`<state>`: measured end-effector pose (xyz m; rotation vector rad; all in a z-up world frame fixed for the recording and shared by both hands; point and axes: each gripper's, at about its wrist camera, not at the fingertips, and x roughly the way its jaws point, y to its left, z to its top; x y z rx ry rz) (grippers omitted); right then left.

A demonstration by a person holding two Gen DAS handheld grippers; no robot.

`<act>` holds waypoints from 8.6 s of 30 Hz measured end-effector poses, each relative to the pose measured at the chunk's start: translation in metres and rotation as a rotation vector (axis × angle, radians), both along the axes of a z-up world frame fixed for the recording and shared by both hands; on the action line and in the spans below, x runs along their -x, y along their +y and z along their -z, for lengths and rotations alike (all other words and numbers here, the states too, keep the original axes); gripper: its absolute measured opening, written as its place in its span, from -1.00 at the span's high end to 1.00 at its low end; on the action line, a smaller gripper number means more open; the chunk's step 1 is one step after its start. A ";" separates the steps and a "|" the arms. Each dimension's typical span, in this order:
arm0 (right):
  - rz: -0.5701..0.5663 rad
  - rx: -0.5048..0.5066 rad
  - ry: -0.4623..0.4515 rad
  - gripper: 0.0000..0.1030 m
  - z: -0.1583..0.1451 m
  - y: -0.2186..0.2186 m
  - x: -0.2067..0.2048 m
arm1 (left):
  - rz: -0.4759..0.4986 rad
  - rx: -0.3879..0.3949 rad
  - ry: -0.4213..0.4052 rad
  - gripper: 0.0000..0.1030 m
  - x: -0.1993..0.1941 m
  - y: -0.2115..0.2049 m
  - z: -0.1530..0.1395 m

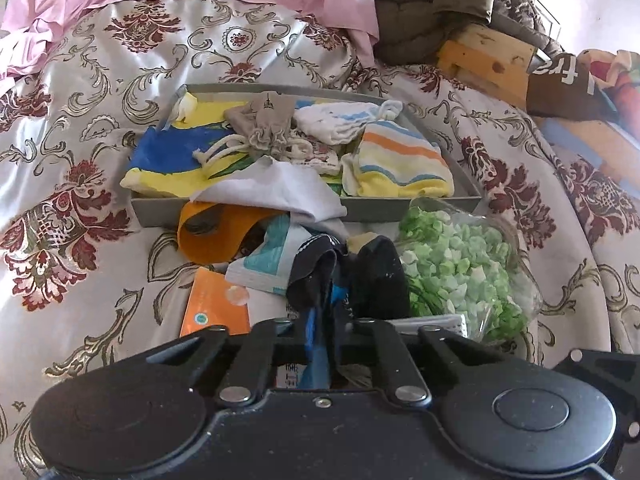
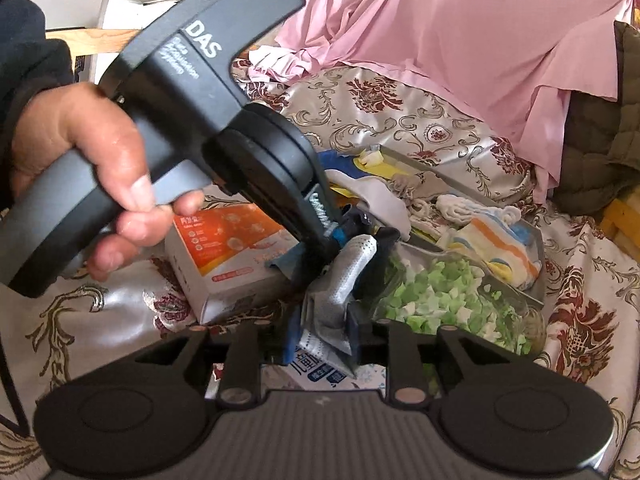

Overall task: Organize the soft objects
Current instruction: 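Lift the mask with the right tool while the left tool lifts the navy cloth toward the tray, then lower the mask and navy cloth onto the tray and open both tools, then raise both open tools away from the tray, then pull both open tools back from the tray over the bed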

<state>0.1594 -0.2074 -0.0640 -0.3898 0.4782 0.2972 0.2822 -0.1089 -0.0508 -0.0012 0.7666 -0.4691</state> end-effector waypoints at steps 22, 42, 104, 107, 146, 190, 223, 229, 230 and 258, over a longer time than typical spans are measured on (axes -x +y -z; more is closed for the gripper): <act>0.062 0.101 -0.186 0.75 -0.019 0.004 0.032 | -0.058 -0.088 -0.086 0.99 0.057 0.042 -0.033; 0.125 0.041 -0.242 0.75 -0.024 -0.009 0.026 | -0.196 -0.072 -0.227 0.99 0.060 0.053 -0.050; 0.289 -0.364 0.210 0.65 -0.066 -0.076 -0.318 | -0.117 0.096 -0.152 0.94 -0.210 0.034 -0.015; 0.301 -0.367 0.216 0.57 -0.065 -0.078 -0.318 | -0.120 0.088 -0.130 0.94 -0.211 0.035 -0.009; 0.288 -0.366 -0.016 -0.95 -0.129 -0.081 -0.210 | -0.160 0.060 -0.315 -0.76 -0.115 0.059 -0.075; 0.238 -0.285 -0.151 -0.99 -0.126 -0.024 0.038 | -0.170 -0.064 -0.397 -0.99 0.101 0.101 -0.112; 0.262 -0.176 -0.042 -0.99 -0.034 -0.006 0.030 | -0.092 -0.239 -0.218 -0.99 0.100 0.087 -0.026; 0.249 -0.166 -0.039 -0.99 -0.032 -0.003 0.028 | -0.095 -0.252 -0.214 -0.98 0.098 0.089 -0.025; 0.245 -0.165 -0.038 -0.99 -0.031 -0.002 0.028 | -0.097 -0.253 -0.213 -0.98 0.097 0.090 -0.025; 0.202 -0.221 -0.080 -0.99 -0.029 -0.003 0.005 | -0.191 -0.211 -0.191 -0.99 0.055 0.107 -0.016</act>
